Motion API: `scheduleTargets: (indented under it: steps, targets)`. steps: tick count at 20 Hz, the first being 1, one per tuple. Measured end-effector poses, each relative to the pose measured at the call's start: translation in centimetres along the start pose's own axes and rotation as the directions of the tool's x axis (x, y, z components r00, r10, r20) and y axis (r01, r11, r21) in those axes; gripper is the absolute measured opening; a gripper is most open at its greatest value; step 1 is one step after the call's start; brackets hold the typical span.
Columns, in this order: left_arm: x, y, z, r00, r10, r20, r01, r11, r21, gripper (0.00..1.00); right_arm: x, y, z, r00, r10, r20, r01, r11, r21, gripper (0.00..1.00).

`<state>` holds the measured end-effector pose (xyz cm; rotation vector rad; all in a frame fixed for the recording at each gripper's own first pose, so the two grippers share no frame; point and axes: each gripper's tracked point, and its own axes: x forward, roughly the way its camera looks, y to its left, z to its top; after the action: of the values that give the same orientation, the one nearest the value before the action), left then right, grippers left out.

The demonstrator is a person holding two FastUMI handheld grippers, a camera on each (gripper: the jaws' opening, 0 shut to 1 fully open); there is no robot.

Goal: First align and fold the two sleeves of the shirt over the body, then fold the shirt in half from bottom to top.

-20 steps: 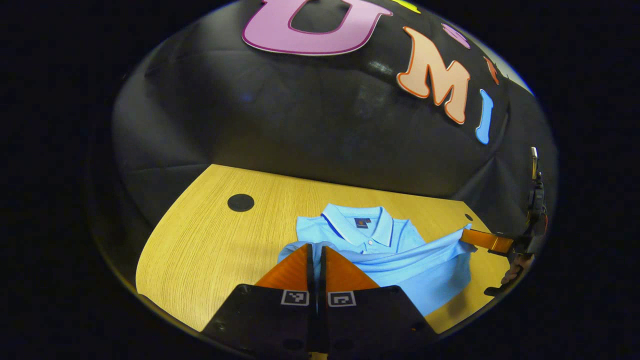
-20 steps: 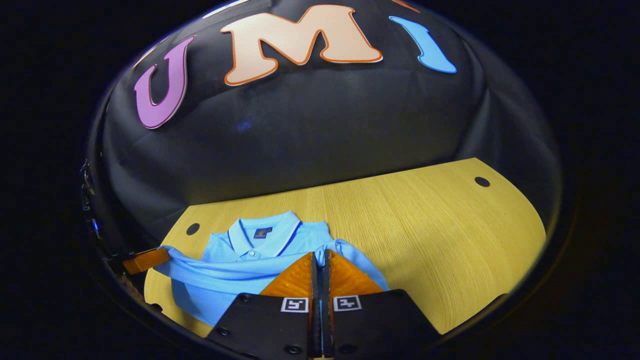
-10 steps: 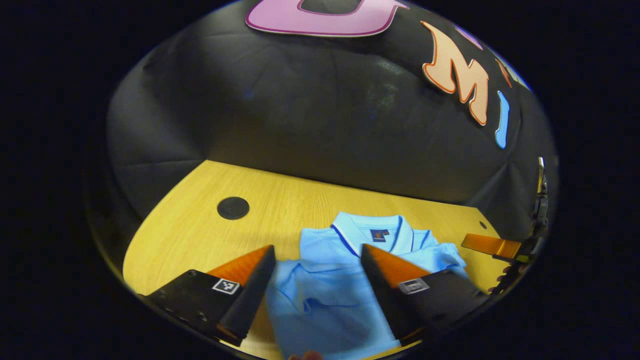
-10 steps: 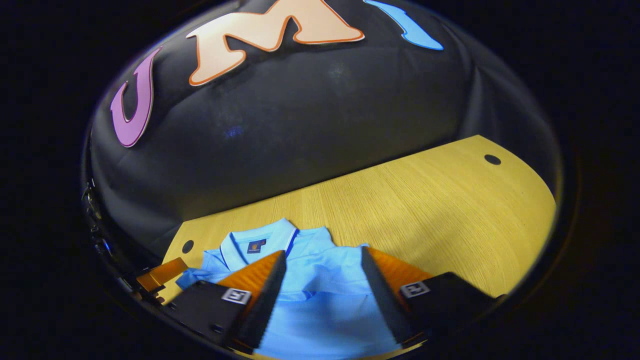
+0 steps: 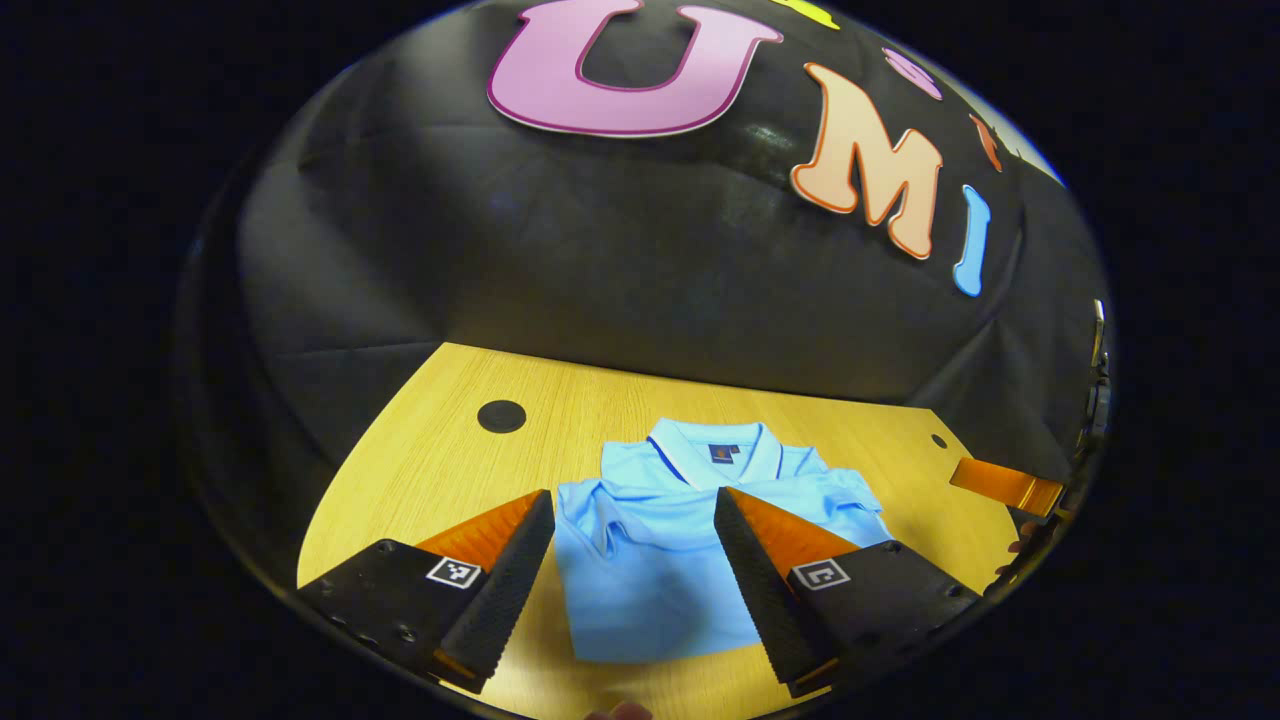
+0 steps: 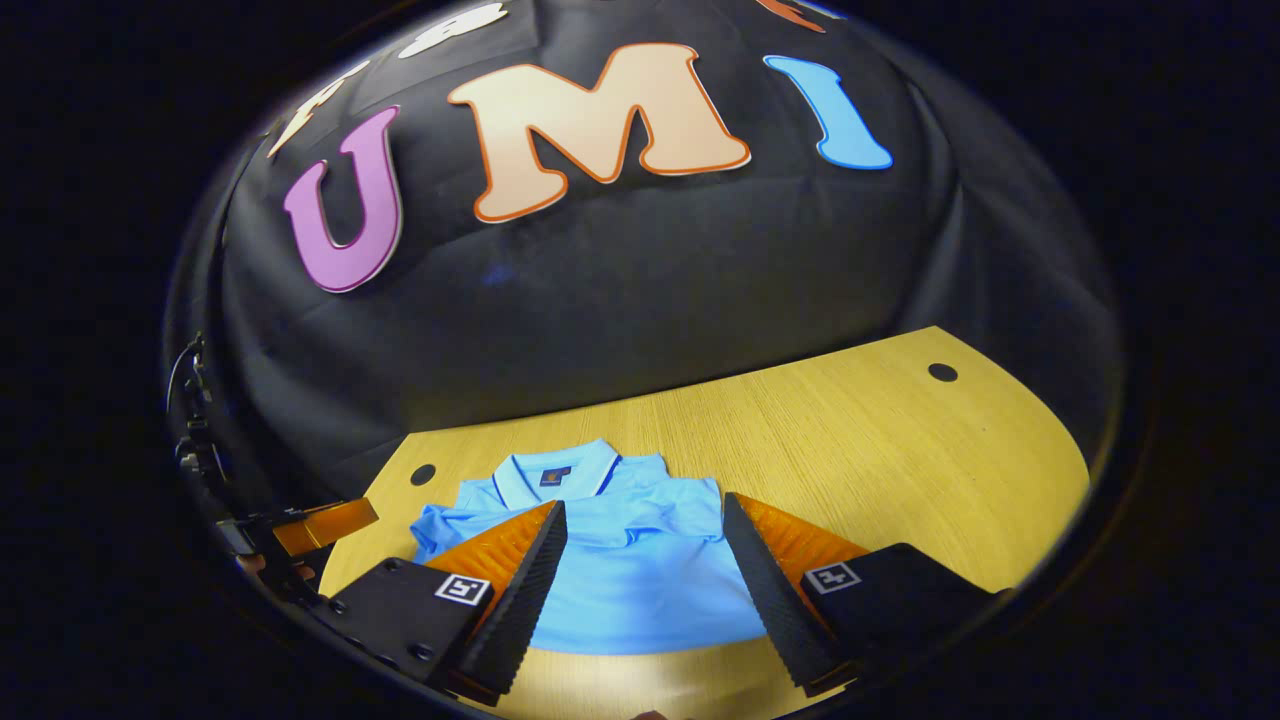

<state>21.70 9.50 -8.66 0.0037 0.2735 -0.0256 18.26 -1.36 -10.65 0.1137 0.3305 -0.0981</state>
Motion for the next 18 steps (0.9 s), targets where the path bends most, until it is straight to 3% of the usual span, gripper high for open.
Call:
scheduleTargets:
  steps: [9, 14, 18]
  targets:
    - [-12.2, -4.8, -2.6, 0.999, 0.024, 0.039, -0.023, 1.0, -0.019, 0.96, -12.3, -0.3, -4.5, 0.996, 0.075, -0.037, -0.073, 0.996, 0.052, 0.98]
    - [-14.0, -7.2, -4.3, 1.0, -0.001, 0.022, 0.003, 0.997, -0.074, 0.96, -14.1, -0.6, -5.0, 0.997, 0.076, -0.027, -0.076, 0.997, 0.011, 0.98]
    - [-13.2, -6.6, -4.1, 1.0, 0.006, 0.02, -0.005, 0.998, -0.062, 0.96, -14.2, -0.2, -5.1, 0.996, 0.084, -0.026, -0.084, 0.996, 0.019, 0.98]
